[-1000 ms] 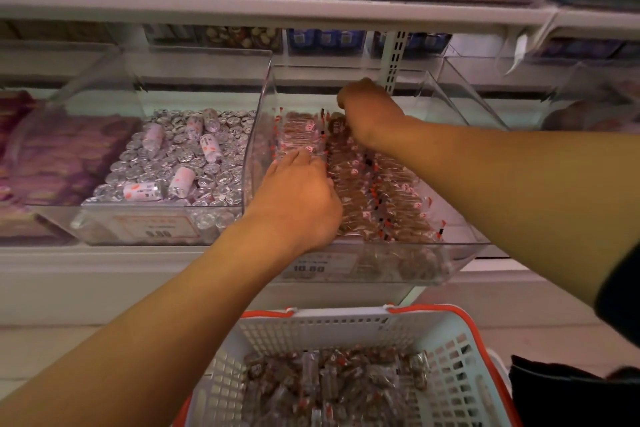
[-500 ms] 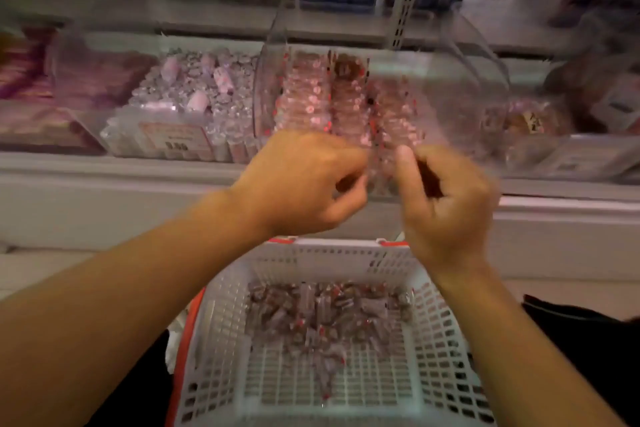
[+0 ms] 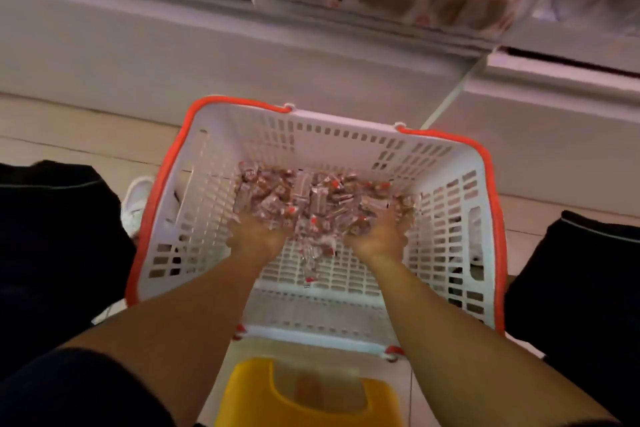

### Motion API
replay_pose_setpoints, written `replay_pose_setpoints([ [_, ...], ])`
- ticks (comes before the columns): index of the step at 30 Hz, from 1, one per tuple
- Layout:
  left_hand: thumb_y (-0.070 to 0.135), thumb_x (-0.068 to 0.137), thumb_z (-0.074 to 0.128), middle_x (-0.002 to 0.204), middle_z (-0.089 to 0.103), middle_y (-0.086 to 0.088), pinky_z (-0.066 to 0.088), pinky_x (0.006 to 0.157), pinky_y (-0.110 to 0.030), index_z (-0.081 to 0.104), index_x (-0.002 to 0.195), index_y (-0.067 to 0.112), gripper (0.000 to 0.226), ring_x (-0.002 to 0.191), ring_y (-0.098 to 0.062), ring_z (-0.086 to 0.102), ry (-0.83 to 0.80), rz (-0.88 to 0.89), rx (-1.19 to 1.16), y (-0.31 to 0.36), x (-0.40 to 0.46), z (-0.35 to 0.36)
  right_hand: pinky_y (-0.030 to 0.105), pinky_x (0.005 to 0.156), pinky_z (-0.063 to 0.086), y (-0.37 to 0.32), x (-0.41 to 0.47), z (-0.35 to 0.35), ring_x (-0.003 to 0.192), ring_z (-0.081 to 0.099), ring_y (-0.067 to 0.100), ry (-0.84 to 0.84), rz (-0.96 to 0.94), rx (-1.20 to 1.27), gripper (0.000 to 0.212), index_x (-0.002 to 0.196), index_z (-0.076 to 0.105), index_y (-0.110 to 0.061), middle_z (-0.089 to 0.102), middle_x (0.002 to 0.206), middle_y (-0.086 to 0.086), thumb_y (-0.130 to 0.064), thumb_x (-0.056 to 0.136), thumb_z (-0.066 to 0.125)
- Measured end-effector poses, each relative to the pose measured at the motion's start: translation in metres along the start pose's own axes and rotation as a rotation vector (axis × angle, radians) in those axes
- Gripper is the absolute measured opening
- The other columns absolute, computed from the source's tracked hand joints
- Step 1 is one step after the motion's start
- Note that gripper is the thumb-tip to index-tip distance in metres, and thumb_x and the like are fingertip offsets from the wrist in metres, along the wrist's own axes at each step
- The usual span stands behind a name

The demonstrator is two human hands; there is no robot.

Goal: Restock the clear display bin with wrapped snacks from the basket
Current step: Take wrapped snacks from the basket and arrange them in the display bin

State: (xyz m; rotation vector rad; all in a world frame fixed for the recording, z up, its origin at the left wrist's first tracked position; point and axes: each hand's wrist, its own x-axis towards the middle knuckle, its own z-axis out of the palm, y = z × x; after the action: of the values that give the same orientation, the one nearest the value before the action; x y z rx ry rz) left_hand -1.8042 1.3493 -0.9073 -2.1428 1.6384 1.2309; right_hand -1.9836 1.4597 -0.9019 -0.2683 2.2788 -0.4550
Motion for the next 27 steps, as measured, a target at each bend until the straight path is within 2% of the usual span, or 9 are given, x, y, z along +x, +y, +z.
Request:
replay_pose_setpoints([
  [4,0.062,0.065,0.079,0.161,-0.001,-0.021,0.017,0.118,-0.054,-0.009,0.153,0.007,0.136,0.147,-0.041,0.007,0.085,-0.096,-0.108,0.005,0.033,0.013,0.053,0.113,0.036,-0.020,0.031,0.000,0.148,0.020,0.041,0.019,0.056,0.078,0.139,0.157,-0.003,-0.031,0.002,0.166,0.010,-0.042,0.059,0.095],
  [7,0.063,0.069,0.075,0.161,-0.005,-0.019,0.012,0.118,-0.053,-0.004,0.153,0.008,0.128,0.147,-0.041,0.002,0.097,-0.159,-0.047,0.012,0.047,0.023,0.048,0.115,0.034,-0.022,0.042,0.010,0.149,0.021,0.038,-0.043,0.035,0.008,0.149,0.156,-0.016,-0.030,-0.004,0.166,0.010,-0.045,0.057,0.094],
  [9,0.060,0.074,0.073,0.159,-0.001,-0.022,0.019,0.116,-0.051,0.003,0.152,0.003,0.119,0.145,-0.043,0.010,0.123,-0.139,-0.015,0.013,0.049,0.033,0.051,0.113,0.037,-0.023,0.042,0.023,0.146,0.024,0.042,-0.028,0.038,-0.019,0.148,0.155,-0.018,-0.030,0.001,0.165,0.014,-0.045,0.060,0.093],
  [12,0.057,0.082,0.065,0.152,0.018,-0.024,0.026,0.111,-0.053,0.013,0.149,0.001,0.102,0.140,-0.043,0.022,0.147,-0.057,0.014,0.015,0.052,0.043,0.052,0.101,0.047,-0.022,0.036,0.045,0.127,0.048,0.046,0.078,0.024,-0.056,0.116,0.156,0.003,-0.024,0.031,0.153,0.022,-0.043,0.075,0.084],
  [15,0.058,0.086,0.059,0.151,0.025,-0.023,0.025,0.110,-0.055,0.023,0.147,0.002,0.090,0.138,-0.044,0.025,0.173,0.005,0.005,0.021,0.050,0.047,0.047,0.093,0.053,-0.020,0.028,0.061,0.109,0.060,0.043,0.094,0.014,-0.005,0.083,0.147,0.030,-0.018,0.040,0.142,0.018,-0.033,0.082,0.078],
  [17,0.058,0.082,0.066,0.147,0.029,-0.024,0.025,0.111,-0.054,0.030,0.143,0.004,0.089,0.135,-0.044,0.029,0.145,0.077,0.015,0.019,0.047,0.046,0.043,0.087,0.054,-0.021,0.026,0.065,0.099,0.064,0.036,0.090,0.012,0.066,0.058,0.131,0.050,-0.014,0.054,0.130,0.014,-0.029,0.082,0.077],
  [20,0.046,0.068,0.084,0.139,0.033,-0.018,0.041,0.104,-0.046,0.038,0.134,0.011,0.087,0.122,-0.037,0.044,0.013,0.225,0.050,0.007,0.041,0.039,0.032,0.062,0.052,-0.023,0.022,0.060,0.068,0.062,0.018,0.103,0.097,0.325,0.018,0.100,0.065,-0.015,0.070,0.100,0.009,-0.021,0.084,0.071],
  [24,0.029,0.081,0.074,0.139,0.044,-0.010,0.046,0.096,-0.038,0.054,0.127,0.014,0.052,0.114,-0.028,0.051,-0.029,0.373,0.298,-0.005,0.036,0.035,0.042,0.067,0.063,-0.020,0.019,0.046,0.053,0.065,0.020,-0.133,0.269,0.694,0.011,0.095,0.066,-0.002,0.071,0.069,0.012,-0.003,0.084,0.063],
  [27,0.024,0.088,0.066,0.103,0.068,-0.009,0.052,0.068,-0.031,0.068,0.105,0.011,0.022,0.080,-0.022,0.062,-0.065,0.308,0.182,-0.007,0.031,0.031,0.030,0.054,0.060,-0.013,0.015,0.037,0.042,0.062,0.012,-0.276,0.313,0.787,0.006,0.083,0.065,-0.002,0.065,0.052,0.005,-0.003,0.087,0.061],
])
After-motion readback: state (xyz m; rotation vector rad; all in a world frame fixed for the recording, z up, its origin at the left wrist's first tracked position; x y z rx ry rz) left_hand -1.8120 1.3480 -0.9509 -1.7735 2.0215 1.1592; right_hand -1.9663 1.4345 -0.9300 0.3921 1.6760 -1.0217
